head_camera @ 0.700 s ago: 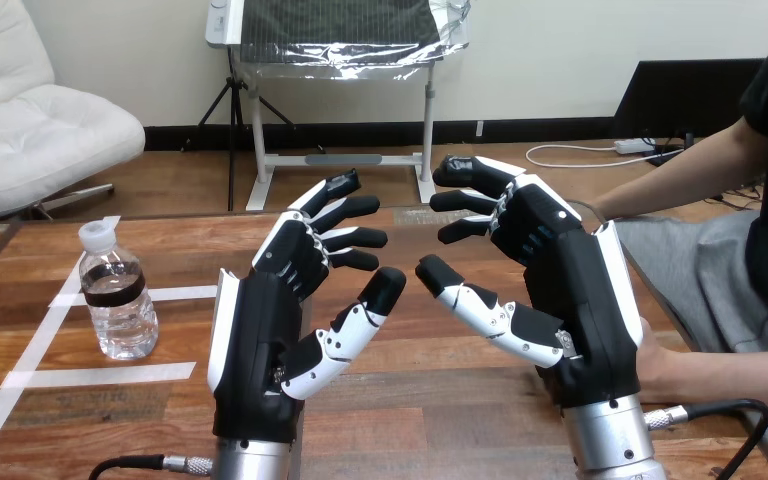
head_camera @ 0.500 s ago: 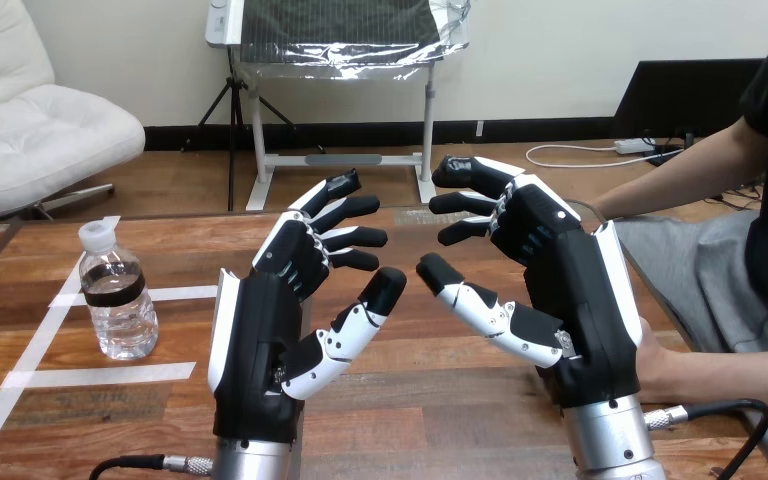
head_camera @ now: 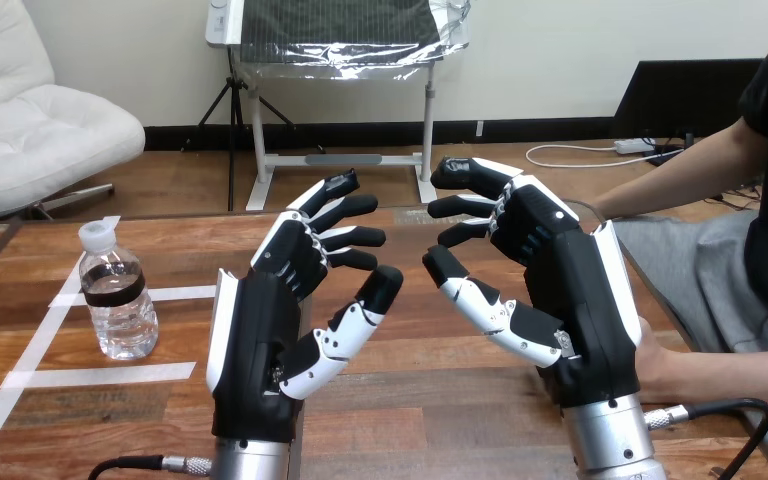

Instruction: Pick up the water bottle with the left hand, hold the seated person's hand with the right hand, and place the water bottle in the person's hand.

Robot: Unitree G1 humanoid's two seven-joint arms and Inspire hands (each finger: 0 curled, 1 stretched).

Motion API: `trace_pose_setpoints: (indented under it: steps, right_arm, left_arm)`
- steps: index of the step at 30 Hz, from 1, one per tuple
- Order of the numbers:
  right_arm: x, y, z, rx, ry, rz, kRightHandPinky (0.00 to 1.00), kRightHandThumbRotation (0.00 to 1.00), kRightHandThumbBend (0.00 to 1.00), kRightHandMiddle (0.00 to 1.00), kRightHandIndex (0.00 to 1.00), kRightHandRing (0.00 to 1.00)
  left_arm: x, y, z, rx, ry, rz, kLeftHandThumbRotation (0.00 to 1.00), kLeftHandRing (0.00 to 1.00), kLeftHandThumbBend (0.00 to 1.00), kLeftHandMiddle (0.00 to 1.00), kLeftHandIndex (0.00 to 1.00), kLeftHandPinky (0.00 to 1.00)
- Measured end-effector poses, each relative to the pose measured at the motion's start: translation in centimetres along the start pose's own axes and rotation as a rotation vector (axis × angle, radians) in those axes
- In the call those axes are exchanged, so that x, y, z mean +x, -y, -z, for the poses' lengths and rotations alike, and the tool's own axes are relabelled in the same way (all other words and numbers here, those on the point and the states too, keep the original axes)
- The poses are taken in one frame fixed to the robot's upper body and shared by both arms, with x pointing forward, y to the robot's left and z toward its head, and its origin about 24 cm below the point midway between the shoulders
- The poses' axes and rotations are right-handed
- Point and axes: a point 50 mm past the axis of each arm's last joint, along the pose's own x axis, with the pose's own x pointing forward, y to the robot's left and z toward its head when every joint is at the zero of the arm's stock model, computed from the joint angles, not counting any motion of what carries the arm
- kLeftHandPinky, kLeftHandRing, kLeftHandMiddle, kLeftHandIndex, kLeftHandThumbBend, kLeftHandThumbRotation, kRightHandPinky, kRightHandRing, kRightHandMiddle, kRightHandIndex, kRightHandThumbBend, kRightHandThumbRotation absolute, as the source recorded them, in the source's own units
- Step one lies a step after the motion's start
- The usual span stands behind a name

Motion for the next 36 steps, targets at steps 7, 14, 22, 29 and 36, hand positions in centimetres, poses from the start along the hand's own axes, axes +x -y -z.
trace_pose_setpoints:
  steps: [7,14,22,29,36]
  right_arm:
    - [0.0,0.0,0.0,0.000,0.000,0.000,0.54,0.08,0.42,0.74,0.72,0.65]
    - [0.0,0.0,0.0,0.000,0.000,0.000,0.54,0.10,0.43,0.74,0.72,0.65]
    - [0.0,0.0,0.0,0.000,0.000,0.000,0.54,0.10,0.42,0.74,0.72,0.65]
    - [0.0,0.0,0.0,0.000,0.001,0.000,0.54,0.10,0.42,0.73,0.71,0.65]
    - [0.0,0.0,0.0,0.000,0.001,0.000,0.54,0.09,0.43,0.73,0.71,0.65]
  left_arm:
    - [0.0,-0.1,-0.1,0.008,0.009,-0.011,0.38,0.67,0.59,0.74,0.79,0.58]
    - [0.0,-0.5,-0.6,0.044,0.062,-0.042,0.34,0.67,0.59,0.74,0.78,0.59]
    - [0.1,-1.4,-1.5,0.104,0.167,-0.107,0.28,0.68,0.58,0.75,0.78,0.61]
    - [0.7,-2.5,-2.2,0.147,0.232,-0.185,0.26,0.70,0.59,0.76,0.78,0.63]
    - [1.0,-3.5,-2.6,0.191,0.263,-0.254,0.21,0.73,0.56,0.78,0.80,0.65]
